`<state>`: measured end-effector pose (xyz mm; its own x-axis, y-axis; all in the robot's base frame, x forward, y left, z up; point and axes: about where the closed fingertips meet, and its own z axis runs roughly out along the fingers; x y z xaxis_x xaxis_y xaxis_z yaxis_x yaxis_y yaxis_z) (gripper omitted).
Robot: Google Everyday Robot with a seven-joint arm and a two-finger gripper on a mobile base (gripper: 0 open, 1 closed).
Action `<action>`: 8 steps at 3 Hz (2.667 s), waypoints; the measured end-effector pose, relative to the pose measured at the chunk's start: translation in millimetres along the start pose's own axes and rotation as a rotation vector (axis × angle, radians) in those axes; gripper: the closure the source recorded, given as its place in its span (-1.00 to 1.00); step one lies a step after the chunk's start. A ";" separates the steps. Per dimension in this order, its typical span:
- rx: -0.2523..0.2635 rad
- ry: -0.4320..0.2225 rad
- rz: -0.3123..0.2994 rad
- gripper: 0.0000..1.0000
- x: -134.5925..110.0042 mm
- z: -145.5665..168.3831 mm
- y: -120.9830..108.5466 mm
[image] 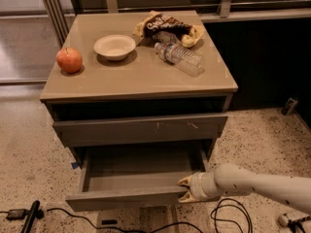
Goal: Open middle drawer
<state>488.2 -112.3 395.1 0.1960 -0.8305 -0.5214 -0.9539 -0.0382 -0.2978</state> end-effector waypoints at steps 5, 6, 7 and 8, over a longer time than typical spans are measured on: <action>0.000 0.002 0.007 -0.30 -1.5 -1.0 6.6; 0.000 0.002 0.007 -0.77 -1.5 -1.0 6.6; 0.000 0.002 0.007 -0.90 -1.6 -1.0 6.6; -0.001 0.005 0.006 -0.29 -0.9 -3.1 10.3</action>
Offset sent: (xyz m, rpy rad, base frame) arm -0.1593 -0.0554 -0.1273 -0.0144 0.0741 -0.1426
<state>477.5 -113.7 394.9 0.1888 -0.8336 -0.5191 -0.9553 -0.0334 -0.2939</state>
